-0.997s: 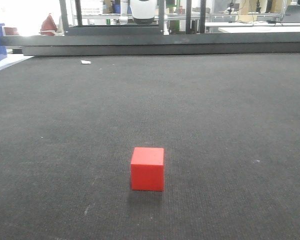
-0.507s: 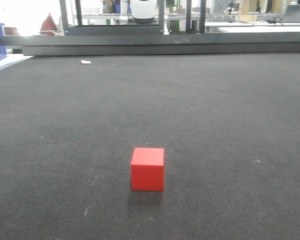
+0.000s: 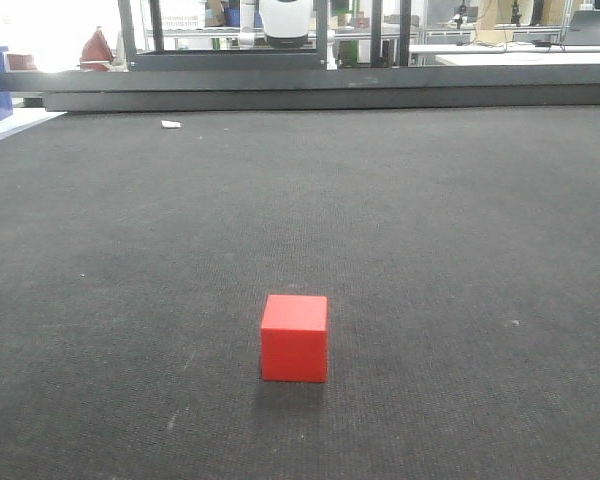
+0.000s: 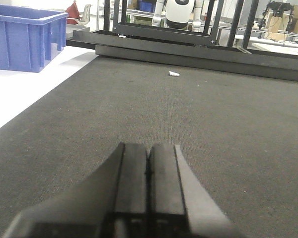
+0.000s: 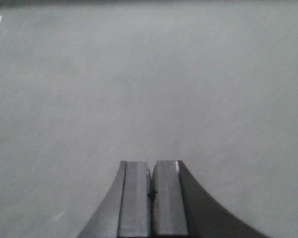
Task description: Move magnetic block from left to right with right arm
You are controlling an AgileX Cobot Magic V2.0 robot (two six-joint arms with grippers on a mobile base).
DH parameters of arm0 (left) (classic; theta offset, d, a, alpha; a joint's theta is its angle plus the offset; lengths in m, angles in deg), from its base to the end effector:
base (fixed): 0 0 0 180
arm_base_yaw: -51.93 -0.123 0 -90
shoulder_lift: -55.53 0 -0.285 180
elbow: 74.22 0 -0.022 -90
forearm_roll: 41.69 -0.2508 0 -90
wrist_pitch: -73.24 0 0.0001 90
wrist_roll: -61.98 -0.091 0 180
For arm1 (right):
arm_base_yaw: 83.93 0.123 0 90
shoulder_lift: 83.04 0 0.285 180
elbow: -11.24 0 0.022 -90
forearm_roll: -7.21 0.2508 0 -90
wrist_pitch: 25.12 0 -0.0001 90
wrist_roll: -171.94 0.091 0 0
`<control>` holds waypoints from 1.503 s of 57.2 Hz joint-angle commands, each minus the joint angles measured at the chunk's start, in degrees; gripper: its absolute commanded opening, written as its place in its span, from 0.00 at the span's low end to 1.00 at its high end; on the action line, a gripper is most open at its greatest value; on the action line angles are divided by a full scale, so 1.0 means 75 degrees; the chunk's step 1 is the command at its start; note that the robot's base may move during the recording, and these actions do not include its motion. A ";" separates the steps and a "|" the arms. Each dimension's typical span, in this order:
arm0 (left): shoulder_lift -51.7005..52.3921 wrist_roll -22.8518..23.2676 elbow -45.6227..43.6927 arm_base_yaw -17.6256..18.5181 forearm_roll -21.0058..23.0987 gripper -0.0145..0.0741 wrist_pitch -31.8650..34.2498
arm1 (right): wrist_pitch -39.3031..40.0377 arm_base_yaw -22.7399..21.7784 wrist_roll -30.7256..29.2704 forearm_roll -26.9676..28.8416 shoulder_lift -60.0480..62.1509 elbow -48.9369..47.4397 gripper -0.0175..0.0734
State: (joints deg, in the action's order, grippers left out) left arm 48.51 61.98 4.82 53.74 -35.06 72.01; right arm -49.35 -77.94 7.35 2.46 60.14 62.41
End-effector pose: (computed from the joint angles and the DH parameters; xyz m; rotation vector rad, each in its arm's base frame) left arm 0.0567 -0.0020 0.2012 -0.0621 1.5233 -0.1195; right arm 0.1057 0.0080 0.2902 0.1094 1.9576 0.1627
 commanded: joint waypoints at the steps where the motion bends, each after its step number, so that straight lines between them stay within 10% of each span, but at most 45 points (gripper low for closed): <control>1: 0.0090 0.0000 0.0059 0.0018 0.0026 0.02 0.0599 | 0.0033 0.0370 0.0769 -0.0345 -0.0643 -0.0472 0.22; 15: 0.0090 0.0000 0.0059 0.0018 0.0026 0.02 0.0599 | -0.2133 0.1303 0.2946 -0.1219 -0.2476 -0.1402 0.22; 30: 0.0090 0.0000 0.0059 0.0018 0.0026 0.02 0.0599 | -0.3037 0.2953 0.3607 -0.1317 -0.4086 -0.2562 0.26; 46: 0.0090 0.0000 0.0059 0.0018 0.0026 0.02 0.0599 | -0.3840 0.4114 0.4908 -0.1261 -0.5876 -0.3896 0.86; 86: 0.0090 0.0000 0.0059 0.0018 0.0026 0.02 0.0599 | -0.4139 0.5636 0.5341 0.0193 -0.8677 -0.6767 0.84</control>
State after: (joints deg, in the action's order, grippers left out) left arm 48.51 61.98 4.82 53.74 -35.06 72.01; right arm -80.64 -36.41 47.08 4.38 -5.32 15.31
